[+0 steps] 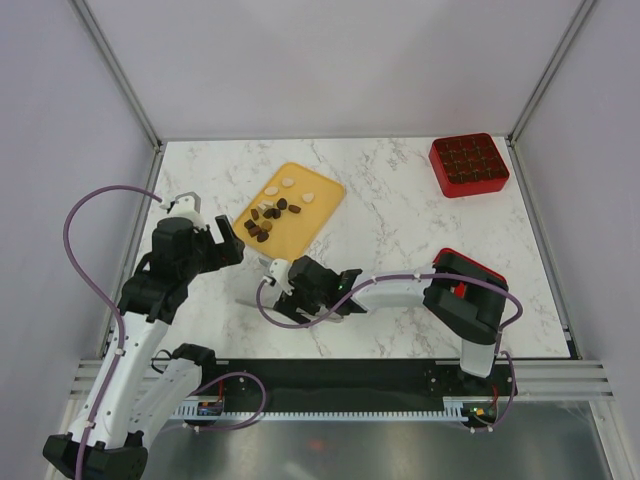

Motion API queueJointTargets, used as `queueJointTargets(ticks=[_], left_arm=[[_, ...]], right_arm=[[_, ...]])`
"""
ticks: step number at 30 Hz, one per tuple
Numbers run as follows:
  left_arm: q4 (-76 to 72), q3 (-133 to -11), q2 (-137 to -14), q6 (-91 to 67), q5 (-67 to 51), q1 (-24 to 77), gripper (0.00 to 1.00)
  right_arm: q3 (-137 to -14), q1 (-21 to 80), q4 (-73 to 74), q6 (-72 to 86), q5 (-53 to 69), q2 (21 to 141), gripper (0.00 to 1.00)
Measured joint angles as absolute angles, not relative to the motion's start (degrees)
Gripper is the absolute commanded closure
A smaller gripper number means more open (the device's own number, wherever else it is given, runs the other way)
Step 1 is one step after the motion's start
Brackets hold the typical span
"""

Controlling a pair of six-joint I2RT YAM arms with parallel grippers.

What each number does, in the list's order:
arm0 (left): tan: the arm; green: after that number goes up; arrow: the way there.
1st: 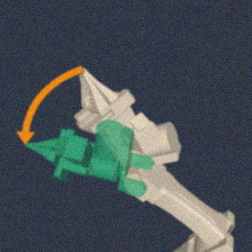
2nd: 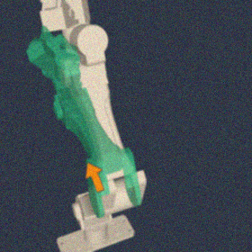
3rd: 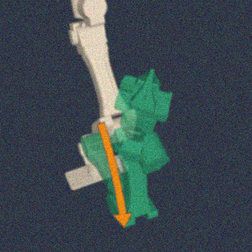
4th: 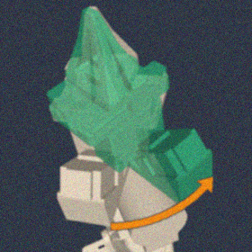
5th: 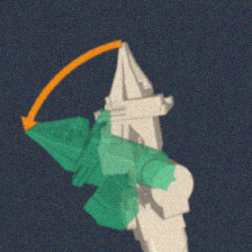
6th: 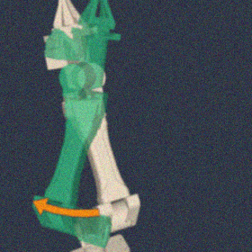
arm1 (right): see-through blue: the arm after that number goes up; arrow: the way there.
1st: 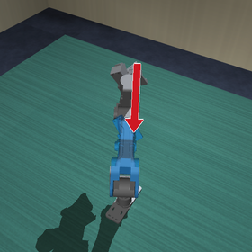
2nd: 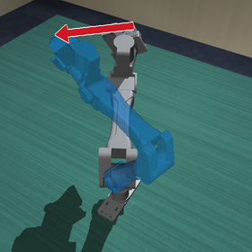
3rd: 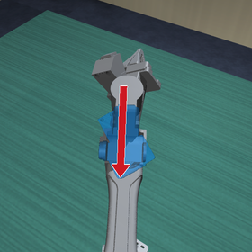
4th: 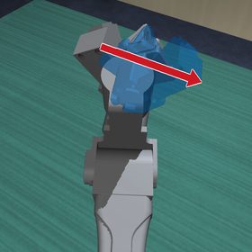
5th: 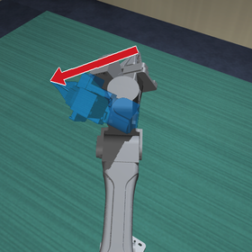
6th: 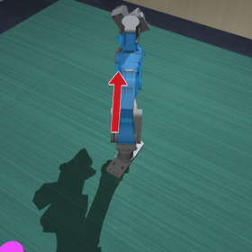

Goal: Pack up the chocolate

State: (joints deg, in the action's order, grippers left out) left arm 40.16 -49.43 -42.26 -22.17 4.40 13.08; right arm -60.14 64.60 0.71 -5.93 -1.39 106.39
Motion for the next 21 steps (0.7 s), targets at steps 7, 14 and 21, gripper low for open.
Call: queueJointTargets(ticks=[7,14,21], left_arm=[[40.2,-49.4,-42.2,-22.2,4.4,13.1,0.00],[40.2,-49.4,-42.2,-22.2,4.4,13.1,0.00],[40.2,-49.4,-42.2,-22.2,4.4,13.1,0.00]], right_arm=[[-59.6,64.4,2.7,-4.8,-0.8,105.5,0.07],[-59.8,61.8,4.4,-3.7,3.5,105.5,0.07],[-60.1,61.4,5.2,-3.8,3.6,105.5,0.10]])
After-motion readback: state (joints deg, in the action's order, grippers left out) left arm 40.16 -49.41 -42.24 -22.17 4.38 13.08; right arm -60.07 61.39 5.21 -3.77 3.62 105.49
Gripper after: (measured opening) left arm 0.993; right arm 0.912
